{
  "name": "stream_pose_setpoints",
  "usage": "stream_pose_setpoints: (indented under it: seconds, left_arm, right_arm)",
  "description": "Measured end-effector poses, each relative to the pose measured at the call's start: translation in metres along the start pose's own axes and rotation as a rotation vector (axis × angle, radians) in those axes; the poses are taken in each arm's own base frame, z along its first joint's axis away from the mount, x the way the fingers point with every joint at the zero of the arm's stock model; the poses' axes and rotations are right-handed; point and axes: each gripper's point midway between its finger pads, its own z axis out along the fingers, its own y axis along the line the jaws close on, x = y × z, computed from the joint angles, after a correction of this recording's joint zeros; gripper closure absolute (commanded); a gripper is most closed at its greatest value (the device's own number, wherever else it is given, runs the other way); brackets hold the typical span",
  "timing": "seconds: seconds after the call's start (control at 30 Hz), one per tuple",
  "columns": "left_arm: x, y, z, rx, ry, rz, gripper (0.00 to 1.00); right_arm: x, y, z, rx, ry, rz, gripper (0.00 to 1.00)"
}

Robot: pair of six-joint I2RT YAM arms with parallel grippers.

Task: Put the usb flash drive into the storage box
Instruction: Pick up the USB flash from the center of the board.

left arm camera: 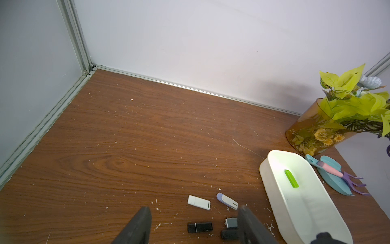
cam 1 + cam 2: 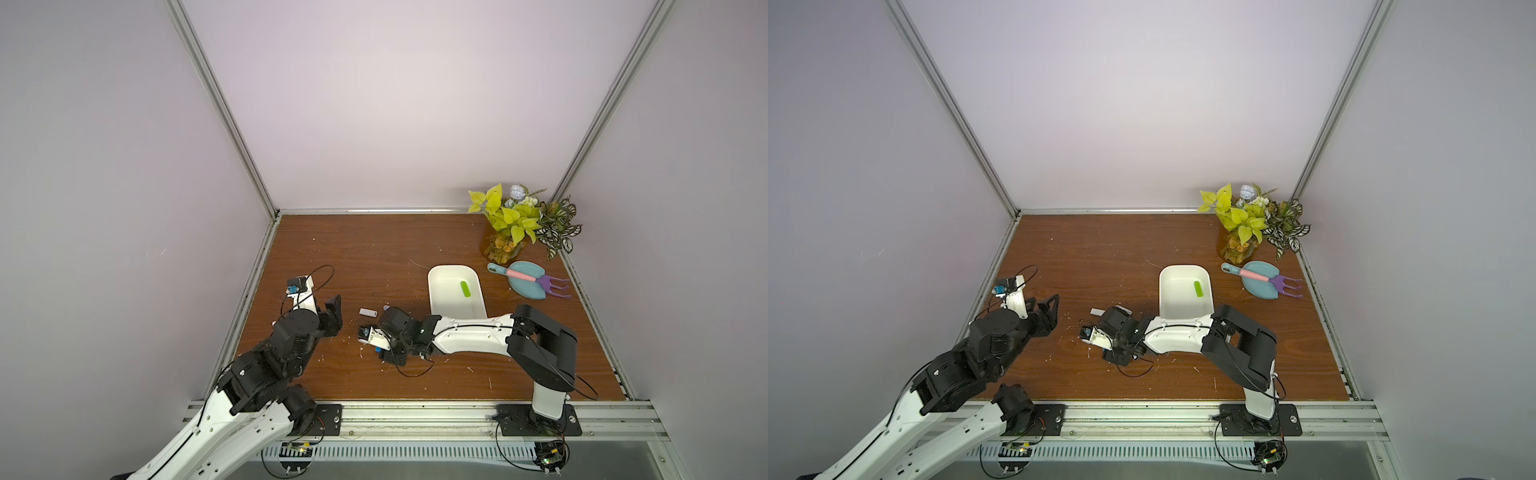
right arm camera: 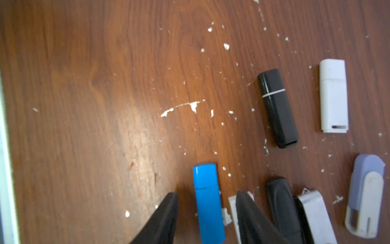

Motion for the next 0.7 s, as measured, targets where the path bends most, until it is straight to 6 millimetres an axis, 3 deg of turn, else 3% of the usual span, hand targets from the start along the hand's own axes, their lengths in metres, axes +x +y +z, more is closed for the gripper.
stream_pose_setpoints:
  seconds: [0.57, 0.7]
  left_arm:
    - [0.003, -0.001, 0.003, -0.007, 0.012, 0.008, 0.35]
    - [0.003, -0.001, 0.003, -0.007, 0.012, 0.008, 0.35]
  right_arm:
    - [0.006, 0.01, 0.002, -0.033, 0.013, -0.018, 0.61]
    - [0.005, 0.012, 0.003, -0.042, 0.011, -0.011, 0.69]
